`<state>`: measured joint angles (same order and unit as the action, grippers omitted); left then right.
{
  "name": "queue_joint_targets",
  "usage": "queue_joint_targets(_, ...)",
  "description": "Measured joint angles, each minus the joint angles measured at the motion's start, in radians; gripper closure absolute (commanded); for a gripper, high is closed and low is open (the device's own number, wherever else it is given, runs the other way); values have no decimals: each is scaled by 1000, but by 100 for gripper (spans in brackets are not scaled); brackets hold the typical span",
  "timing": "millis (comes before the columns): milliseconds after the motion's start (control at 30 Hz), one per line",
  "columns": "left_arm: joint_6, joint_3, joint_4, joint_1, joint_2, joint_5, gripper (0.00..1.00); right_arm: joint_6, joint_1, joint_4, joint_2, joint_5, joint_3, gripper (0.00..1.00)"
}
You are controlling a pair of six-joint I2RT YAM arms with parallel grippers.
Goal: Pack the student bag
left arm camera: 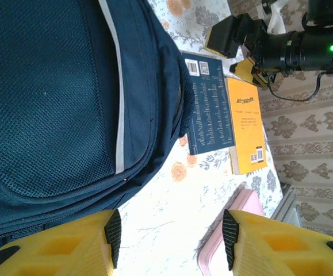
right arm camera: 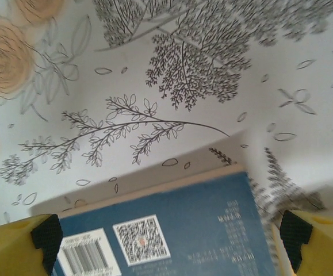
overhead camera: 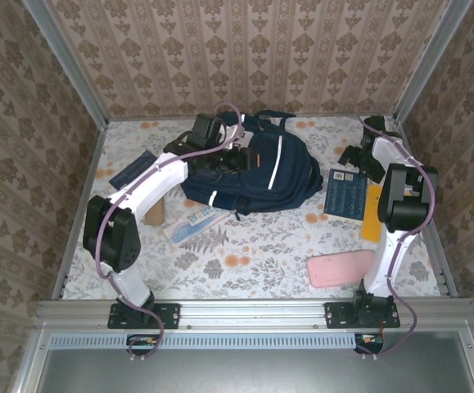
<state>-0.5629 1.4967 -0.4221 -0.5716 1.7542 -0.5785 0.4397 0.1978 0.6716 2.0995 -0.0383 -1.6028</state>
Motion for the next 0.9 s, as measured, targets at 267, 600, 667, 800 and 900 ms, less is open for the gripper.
queue_joint_targets(267, 7, -13, 4, -3, 0, 3, 49, -25, 23, 11, 49, 142, -32, 4)
queue_joint_targets(600, 7, -13, 11, -4, 25, -1, 50, 58, 25, -101, -46, 307, 134, 13)
queue_joint_targets(667, 7, -13, 11, -5, 34, -1, 50, 82, 24, -121, -88, 331, 197, 16)
queue_joint_targets(800, 7, -13, 12, -9, 38, -1, 50, 113, 24, -124, -144, 373, 266, 21)
queue_joint_targets(900, 7, -13, 12, -12, 39, -3, 50, 132, 24, -138, -175, 405, 289, 27)
